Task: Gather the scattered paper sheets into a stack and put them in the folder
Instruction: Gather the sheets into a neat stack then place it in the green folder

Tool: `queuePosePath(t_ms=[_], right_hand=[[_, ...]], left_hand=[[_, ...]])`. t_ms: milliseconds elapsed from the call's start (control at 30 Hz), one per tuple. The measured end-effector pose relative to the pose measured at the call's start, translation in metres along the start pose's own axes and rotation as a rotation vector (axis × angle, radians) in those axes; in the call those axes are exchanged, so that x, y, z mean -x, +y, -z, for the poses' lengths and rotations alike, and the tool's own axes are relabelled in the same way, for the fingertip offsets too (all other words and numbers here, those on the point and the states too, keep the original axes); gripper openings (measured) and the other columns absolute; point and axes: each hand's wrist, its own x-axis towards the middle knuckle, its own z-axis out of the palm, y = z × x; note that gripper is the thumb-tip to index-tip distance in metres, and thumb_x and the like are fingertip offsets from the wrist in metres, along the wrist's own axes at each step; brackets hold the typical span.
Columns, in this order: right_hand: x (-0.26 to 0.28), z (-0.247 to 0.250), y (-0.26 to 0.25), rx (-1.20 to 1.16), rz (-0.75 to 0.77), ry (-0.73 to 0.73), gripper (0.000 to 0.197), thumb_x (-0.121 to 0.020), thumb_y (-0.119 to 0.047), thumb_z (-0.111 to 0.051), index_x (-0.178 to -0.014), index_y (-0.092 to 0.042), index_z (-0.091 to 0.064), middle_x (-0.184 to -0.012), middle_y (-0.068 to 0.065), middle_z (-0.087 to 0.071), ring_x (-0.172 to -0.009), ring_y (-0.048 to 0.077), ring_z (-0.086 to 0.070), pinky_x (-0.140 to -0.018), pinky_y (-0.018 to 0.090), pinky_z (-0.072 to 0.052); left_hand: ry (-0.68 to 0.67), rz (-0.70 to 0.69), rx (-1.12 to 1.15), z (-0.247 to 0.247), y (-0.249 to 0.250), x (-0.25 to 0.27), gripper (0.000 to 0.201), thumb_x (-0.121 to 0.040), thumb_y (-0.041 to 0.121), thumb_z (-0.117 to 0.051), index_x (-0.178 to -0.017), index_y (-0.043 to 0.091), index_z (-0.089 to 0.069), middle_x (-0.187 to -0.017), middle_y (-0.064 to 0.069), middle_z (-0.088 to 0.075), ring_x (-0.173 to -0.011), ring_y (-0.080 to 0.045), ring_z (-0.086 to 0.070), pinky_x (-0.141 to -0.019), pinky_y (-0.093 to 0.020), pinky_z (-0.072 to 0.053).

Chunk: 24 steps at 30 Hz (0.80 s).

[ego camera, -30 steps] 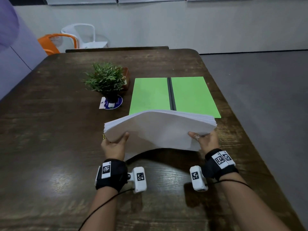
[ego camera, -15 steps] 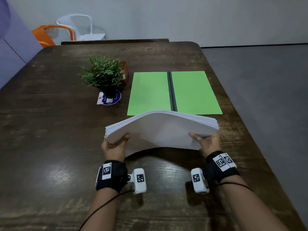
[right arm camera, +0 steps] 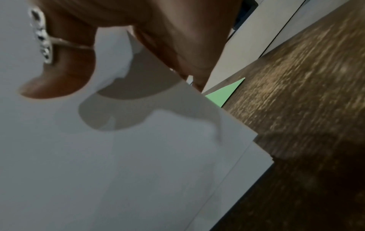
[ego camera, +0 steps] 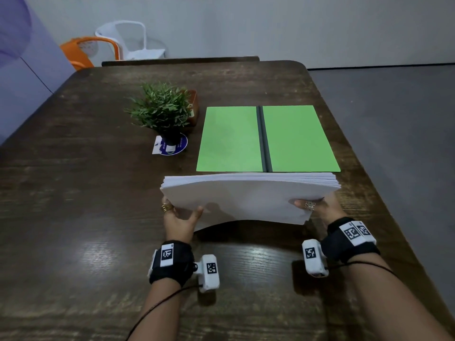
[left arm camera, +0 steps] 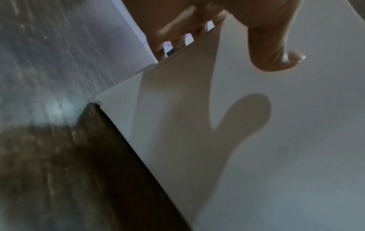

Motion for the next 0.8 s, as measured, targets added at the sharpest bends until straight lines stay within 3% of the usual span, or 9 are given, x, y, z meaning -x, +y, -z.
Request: queuePosePath(t_ms=[67, 133, 233, 300, 367, 467, 600, 700, 800], right_hand=[[0.000, -0.002, -0.001, -0.011, 0.017, 0.003, 0.085, -0.022, -0.030, -0.096, -0.096, -0.003, -0.065, -0.085, 0.002, -0.075, -0.084, 0.018, -0.071, -0.067, 0.023, -0.057], [0.002, -0.003, -0.001, -0.016, 0.044, 0.023, 0.090, -0.016, -0.042, -0.094, -0.093, -0.008, -0.064, -0.083, -0.003, -0.075, -0.082, 0.012, -0.071, -0.065, 0.021, -0.056], [0.002, -0.003, -0.003, -0.022, 0.055, 0.023, 0.090, -0.012, -0.048, -0.092, -0.090, -0.014, -0.063, -0.082, -0.006, -0.074, -0.079, 0.008, -0.070, -0.064, 0.019, -0.055], [0.000, -0.006, -0.003, -0.021, 0.053, 0.038, 0.091, -0.011, -0.050, -0.092, -0.089, -0.014, -0.064, -0.081, -0.007, -0.074, -0.078, 0.007, -0.070, -0.064, 0.020, -0.055], [-0.002, -0.008, 0.000, -0.024, 0.056, 0.064, 0.092, -0.012, -0.051, -0.092, -0.091, -0.014, -0.063, -0.082, -0.008, -0.074, -0.080, 0.006, -0.069, -0.066, 0.020, -0.055], [-0.004, -0.009, 0.004, -0.036, 0.063, 0.109, 0.093, -0.012, -0.050, -0.092, -0.094, -0.017, -0.063, -0.092, -0.002, -0.072, -0.089, 0.015, -0.068, -0.076, 0.029, -0.058], [-0.003, -0.011, 0.007, -0.083, 0.045, 0.143, 0.067, -0.033, -0.018, -0.092, -0.094, -0.017, -0.064, -0.101, 0.009, -0.069, -0.098, 0.028, -0.065, -0.088, 0.048, -0.053], [-0.001, -0.015, 0.004, -0.097, 0.085, 0.168, 0.066, -0.031, -0.019, -0.092, -0.092, -0.018, -0.065, -0.098, 0.007, -0.071, -0.096, 0.026, -0.067, -0.086, 0.045, -0.054], [-0.004, -0.012, -0.006, -0.088, 0.133, 0.166, 0.065, -0.031, -0.022, -0.094, -0.089, -0.020, -0.064, -0.087, -0.003, -0.073, -0.086, 0.014, -0.069, -0.078, 0.037, -0.053]], left_hand=[[-0.027, 0.006, -0.013, 0.000, -0.003, -0.001, 0.062, -0.075, 0.006, -0.074, -0.127, -0.001, -0.041, -0.116, -0.008, -0.056, -0.111, -0.022, -0.055, -0.104, -0.033, -0.041], [-0.030, -0.005, 0.002, 0.002, -0.005, -0.002, 0.077, -0.075, 0.037, -0.075, -0.131, -0.003, -0.039, -0.127, -0.014, -0.054, -0.120, -0.026, -0.051, -0.108, -0.043, -0.037], [-0.020, -0.006, 0.071, 0.001, 0.000, 0.000, 0.107, -0.062, 0.081, -0.056, -0.142, 0.016, -0.025, -0.138, -0.002, -0.042, -0.127, -0.014, -0.042, -0.106, -0.029, -0.034], [-0.005, -0.021, 0.089, -0.005, 0.002, 0.000, 0.114, -0.058, 0.086, -0.051, -0.146, 0.024, -0.016, -0.134, 0.006, -0.041, -0.122, -0.005, -0.042, -0.100, -0.020, -0.034], [-0.001, -0.066, 0.077, -0.009, 0.000, -0.002, 0.090, -0.066, 0.076, -0.056, -0.138, 0.036, -0.020, -0.130, 0.005, -0.047, -0.117, -0.003, -0.048, -0.096, -0.018, -0.037], [0.047, -0.083, 0.057, -0.012, -0.005, -0.004, 0.061, -0.083, 0.040, -0.064, -0.130, 0.040, -0.023, -0.131, -0.004, -0.046, -0.114, -0.006, -0.051, -0.098, -0.023, -0.038], [0.096, -0.119, 0.056, -0.017, 0.000, -0.007, 0.063, -0.088, -0.006, -0.055, -0.129, 0.030, -0.023, -0.119, -0.002, -0.051, -0.100, 0.008, -0.054, -0.093, -0.022, -0.043], [0.119, -0.145, 0.084, -0.018, 0.003, -0.016, 0.065, -0.084, -0.013, -0.056, -0.131, 0.021, -0.026, -0.127, -0.010, -0.051, -0.106, -0.006, -0.057, -0.095, -0.025, -0.045], [0.129, -0.113, 0.104, -0.021, 0.006, -0.020, 0.051, -0.087, -0.010, -0.055, -0.126, 0.014, -0.032, -0.105, -0.001, -0.058, -0.087, 0.007, -0.061, -0.083, -0.018, -0.048]])
